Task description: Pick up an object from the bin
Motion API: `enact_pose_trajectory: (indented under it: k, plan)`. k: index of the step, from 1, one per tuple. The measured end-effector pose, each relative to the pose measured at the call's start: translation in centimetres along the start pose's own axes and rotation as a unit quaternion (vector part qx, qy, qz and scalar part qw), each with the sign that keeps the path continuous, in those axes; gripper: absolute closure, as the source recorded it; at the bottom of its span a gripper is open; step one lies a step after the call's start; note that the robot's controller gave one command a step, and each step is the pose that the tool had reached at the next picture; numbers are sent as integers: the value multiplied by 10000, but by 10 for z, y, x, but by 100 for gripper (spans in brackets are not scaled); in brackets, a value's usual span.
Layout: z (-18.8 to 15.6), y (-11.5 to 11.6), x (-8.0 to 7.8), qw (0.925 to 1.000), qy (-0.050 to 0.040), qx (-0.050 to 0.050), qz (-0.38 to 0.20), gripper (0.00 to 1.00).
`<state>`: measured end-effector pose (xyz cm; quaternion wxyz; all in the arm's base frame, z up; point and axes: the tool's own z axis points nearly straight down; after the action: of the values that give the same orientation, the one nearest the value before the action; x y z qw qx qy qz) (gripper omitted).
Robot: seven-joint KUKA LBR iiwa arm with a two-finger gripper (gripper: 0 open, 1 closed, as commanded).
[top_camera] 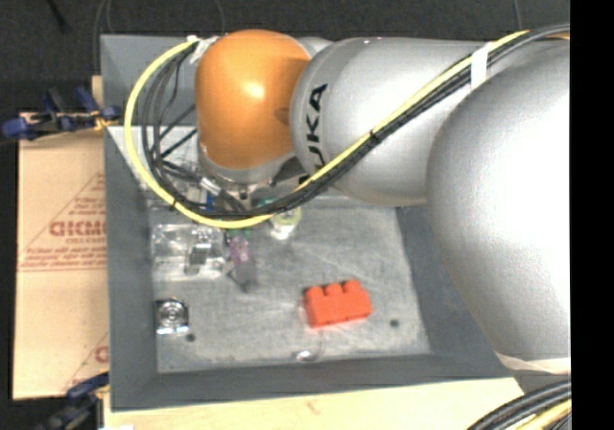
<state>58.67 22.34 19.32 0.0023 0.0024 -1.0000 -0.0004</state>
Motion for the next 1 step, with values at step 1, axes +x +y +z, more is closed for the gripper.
enact_pose_trajectory:
  k: [1]
  plan:
    - [109,-17,-26,9983,-62,-18,577,0]
